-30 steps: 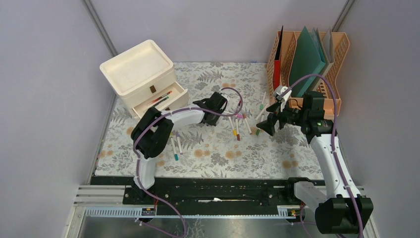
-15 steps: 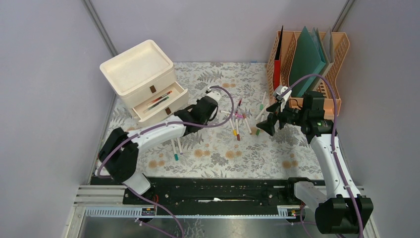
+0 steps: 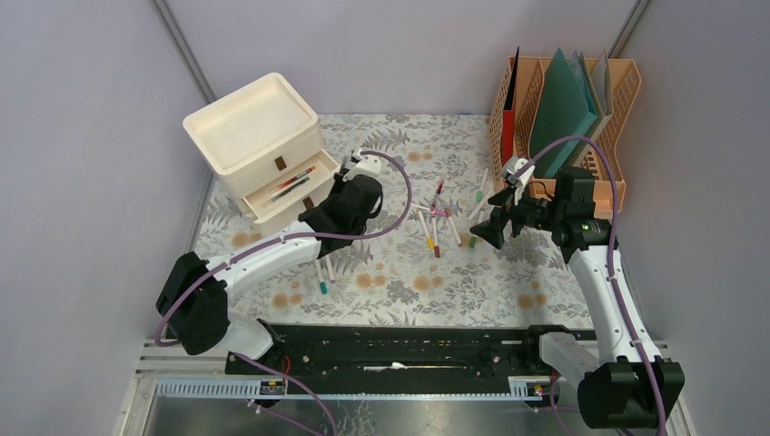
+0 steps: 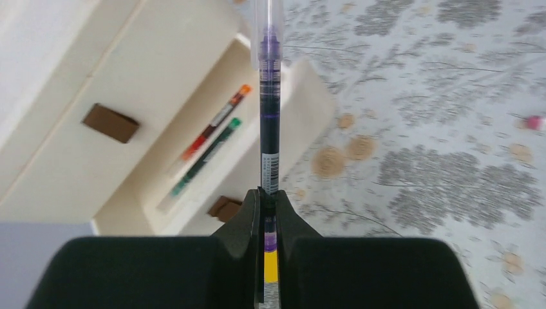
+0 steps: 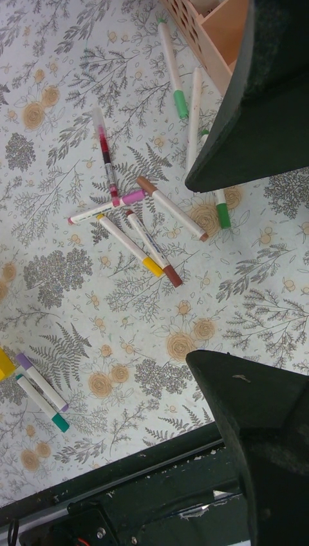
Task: Organize the desk
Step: Place the stationery in the drawer.
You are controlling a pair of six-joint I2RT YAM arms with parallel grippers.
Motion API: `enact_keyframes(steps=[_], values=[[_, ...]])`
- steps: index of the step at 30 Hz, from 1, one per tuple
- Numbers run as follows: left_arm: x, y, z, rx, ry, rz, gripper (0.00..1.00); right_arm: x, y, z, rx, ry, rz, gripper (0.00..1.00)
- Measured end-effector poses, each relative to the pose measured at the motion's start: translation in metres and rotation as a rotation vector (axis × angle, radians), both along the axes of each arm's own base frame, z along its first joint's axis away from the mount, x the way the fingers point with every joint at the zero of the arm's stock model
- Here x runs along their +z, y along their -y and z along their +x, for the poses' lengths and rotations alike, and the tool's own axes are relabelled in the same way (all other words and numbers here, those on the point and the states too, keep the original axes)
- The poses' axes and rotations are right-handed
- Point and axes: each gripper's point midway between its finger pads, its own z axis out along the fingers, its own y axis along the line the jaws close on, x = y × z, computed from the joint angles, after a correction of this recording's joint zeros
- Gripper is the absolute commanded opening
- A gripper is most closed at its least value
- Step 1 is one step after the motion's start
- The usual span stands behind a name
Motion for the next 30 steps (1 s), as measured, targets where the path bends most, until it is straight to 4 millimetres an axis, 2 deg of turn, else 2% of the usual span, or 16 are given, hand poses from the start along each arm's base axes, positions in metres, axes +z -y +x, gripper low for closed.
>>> enact_keyframes(steps=[8, 11, 15, 20, 21, 24, 26, 30], values=[[0.015, -0.058, 0.019, 0.169, 0.067, 0.075, 0.00, -0.003, -0.001, -0.001, 0.005, -0.011, 0.004, 1.00], [0.015, -0.076, 0.021, 0.224, 0.085, 0.093, 0.08, -0.004, -0.001, -0.001, 0.006, -0.016, 0.004, 1.00], [0.014, -0.094, 0.022, 0.302, 0.111, 0.143, 0.07, -0.007, -0.001, -0.001, 0.006, -0.025, 0.005, 1.00], [0.006, -0.107, 0.029, 0.370, 0.112, 0.201, 0.07, -0.008, -0.002, -0.001, 0.010, -0.030, 0.009, 1.00], [0.004, -0.109, 0.030, 0.381, 0.109, 0.214, 0.11, -0.008, -0.002, -0.001, 0.012, -0.031, 0.011, 1.00], [-0.002, -0.117, 0.032, 0.410, 0.095, 0.247, 0.32, -0.008, 0.001, 0.000, 0.004, -0.036, 0.017, 1.00], [-0.005, -0.120, 0.033, 0.429, 0.091, 0.264, 0.41, -0.008, 0.003, 0.001, -0.004, -0.038, 0.018, 1.00], [-0.006, -0.124, 0.032, 0.448, 0.088, 0.286, 0.45, -0.008, 0.004, 0.002, -0.010, -0.039, 0.018, 1.00]])
